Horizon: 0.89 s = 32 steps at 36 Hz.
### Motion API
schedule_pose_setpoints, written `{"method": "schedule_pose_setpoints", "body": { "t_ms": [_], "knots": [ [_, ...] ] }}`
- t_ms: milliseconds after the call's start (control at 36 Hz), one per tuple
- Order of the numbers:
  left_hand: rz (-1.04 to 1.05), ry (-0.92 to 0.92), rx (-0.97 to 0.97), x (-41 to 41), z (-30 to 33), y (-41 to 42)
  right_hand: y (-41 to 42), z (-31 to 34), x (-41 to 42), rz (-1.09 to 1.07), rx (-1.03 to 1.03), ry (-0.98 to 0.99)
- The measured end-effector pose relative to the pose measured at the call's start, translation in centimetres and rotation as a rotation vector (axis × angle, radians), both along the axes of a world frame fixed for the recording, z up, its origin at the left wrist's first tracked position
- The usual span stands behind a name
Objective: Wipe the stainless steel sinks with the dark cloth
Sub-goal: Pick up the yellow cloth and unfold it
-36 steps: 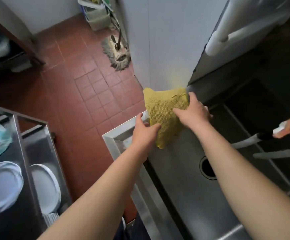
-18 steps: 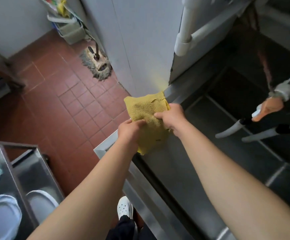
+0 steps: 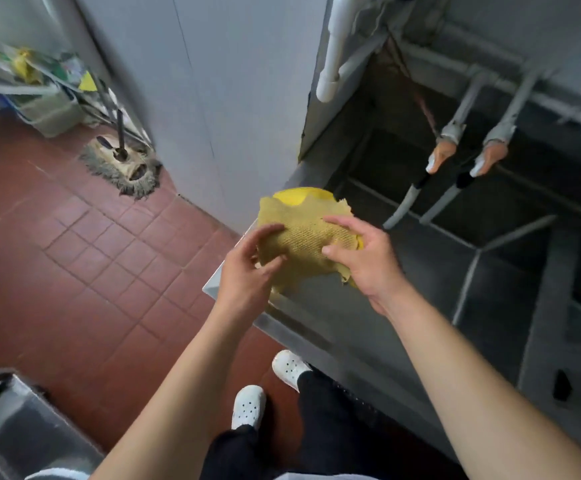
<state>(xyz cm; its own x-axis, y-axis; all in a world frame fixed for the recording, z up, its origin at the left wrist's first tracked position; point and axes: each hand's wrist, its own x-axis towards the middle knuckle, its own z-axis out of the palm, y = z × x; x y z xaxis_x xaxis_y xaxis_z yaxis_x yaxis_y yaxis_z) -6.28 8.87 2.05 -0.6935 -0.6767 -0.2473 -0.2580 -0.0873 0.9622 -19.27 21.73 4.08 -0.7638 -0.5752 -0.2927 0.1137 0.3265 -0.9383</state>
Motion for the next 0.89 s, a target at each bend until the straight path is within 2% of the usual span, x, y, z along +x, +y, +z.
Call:
{"method": "schedule_pose_setpoints", "body": {
  "t_ms": [111, 250, 333, 417, 472, 556, 611, 667, 750, 889],
  "knots": [
    [-0.291, -0.105, -0.278, 1.8, 0.7, 1.5, 5.1, 2.7, 4.5, -0.051, 0.189, 0.104],
    [-0.533, -0.125, -0.468, 1.4, 0.9, 7.0, 12.0, 2.3, 8.9, -0.221, 0.547, 0.27],
    [-0.595, -0.043, -0.6, 0.5, 0.9, 11.9, 15.8, 2.2, 11.0, -0.42, 0.694, 0.465],
    [-0.639, 0.061, -0.591, -0.6, 1.8, 16.6, 20.1, 2.8, 12.2, -0.62, 0.715, 0.714],
    [-0.722, 0.135, -0.634, -1.2, 2.5, 19.4, 23.4, 3.3, 12.8, -0.768, 0.706, 0.793],
    [-0.902, 0.271, -0.727, -2.2, 4.3, 23.6, 28.7, 4.4, 13.9, -0.941, 0.704, 0.81],
    [-1.044, 0.306, -0.749, -2.9, 5.6, 26.7, 32.6, 5.1, 14.4, -0.982, 0.692, 0.839],
    [-1.137, 0.286, -0.718, -3.7, 6.8, 30.4, 37.0, 5.6, 14.8, -0.951, 0.684, 0.841],
    [-1.206, 0.281, -0.666, -4.4, 8.3, 36.9, 43.9, 6.6, 15.9, -0.861, 0.632, 0.734],
    [-1.37, 0.287, -0.577, -4.0, 8.1, 48.8, 56.0, 8.5, 19.4, -0.884, 0.702, 0.623]
  ]
}}
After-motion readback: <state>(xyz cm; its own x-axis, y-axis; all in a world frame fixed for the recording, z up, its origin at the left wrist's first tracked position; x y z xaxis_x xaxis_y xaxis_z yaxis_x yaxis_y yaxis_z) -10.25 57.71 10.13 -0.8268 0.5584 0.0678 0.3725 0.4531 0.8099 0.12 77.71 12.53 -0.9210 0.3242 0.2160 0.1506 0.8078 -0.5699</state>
